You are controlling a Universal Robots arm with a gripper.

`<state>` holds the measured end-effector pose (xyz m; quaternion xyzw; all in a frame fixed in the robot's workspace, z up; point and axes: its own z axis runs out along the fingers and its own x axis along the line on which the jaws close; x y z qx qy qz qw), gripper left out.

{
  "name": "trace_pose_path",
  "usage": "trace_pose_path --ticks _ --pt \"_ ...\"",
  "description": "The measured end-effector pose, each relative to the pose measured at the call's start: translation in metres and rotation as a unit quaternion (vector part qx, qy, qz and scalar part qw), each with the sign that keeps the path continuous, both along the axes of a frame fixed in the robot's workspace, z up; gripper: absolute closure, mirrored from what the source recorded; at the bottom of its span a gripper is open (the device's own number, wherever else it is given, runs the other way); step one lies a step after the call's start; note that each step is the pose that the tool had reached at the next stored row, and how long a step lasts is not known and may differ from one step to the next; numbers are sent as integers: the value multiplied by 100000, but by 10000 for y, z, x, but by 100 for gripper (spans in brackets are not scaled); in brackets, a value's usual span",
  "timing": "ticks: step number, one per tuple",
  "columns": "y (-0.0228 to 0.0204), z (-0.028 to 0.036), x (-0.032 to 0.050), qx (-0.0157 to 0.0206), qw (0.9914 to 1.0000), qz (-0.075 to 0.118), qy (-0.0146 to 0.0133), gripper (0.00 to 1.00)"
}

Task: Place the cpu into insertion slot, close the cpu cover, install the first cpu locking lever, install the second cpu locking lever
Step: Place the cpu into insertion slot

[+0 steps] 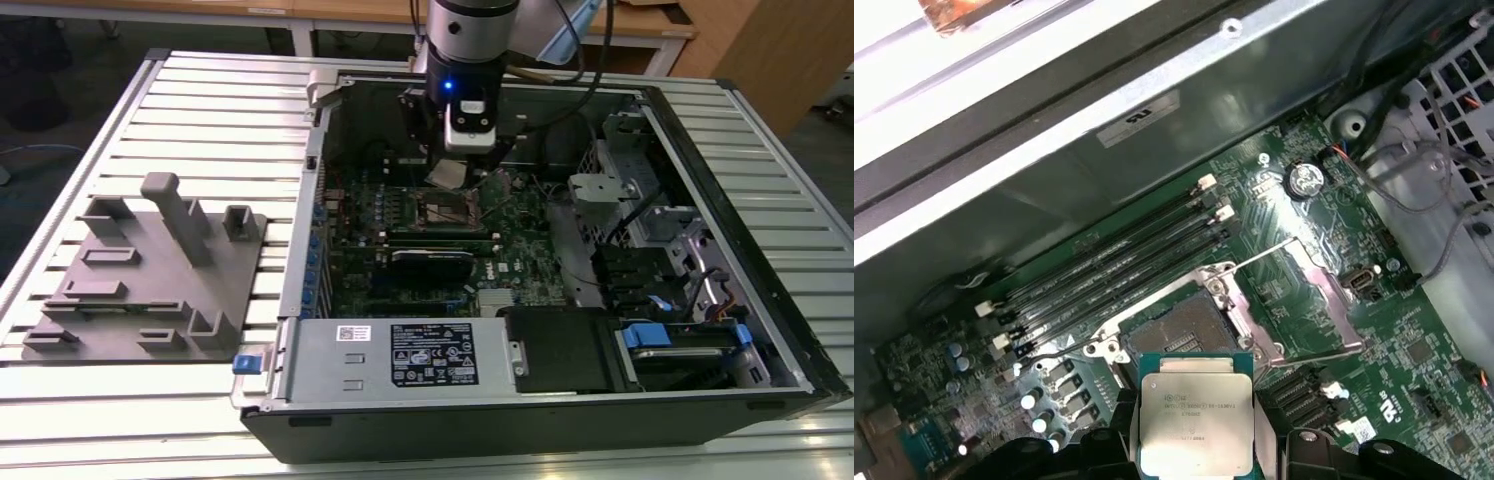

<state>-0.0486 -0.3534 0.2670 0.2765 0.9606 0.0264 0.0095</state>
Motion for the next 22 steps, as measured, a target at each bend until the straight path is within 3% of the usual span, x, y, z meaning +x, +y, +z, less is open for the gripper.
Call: trace_pose_path --ticks 3,10,13,17,20,22 --pt "0 -1 0 -3 99992 -1264 1 46" --pt "0 -4 0 -5 99981 -1955 -4 46" --pt "0 -14 0 -3 99922 -3941 -4 46" --pt "0 -25 0 -16 99736 -7263 2 46" --pt "0 -32 0 -8 99503 -9955 -1 46" --pt "0 -36 0 -10 99299 -11819 0 46"
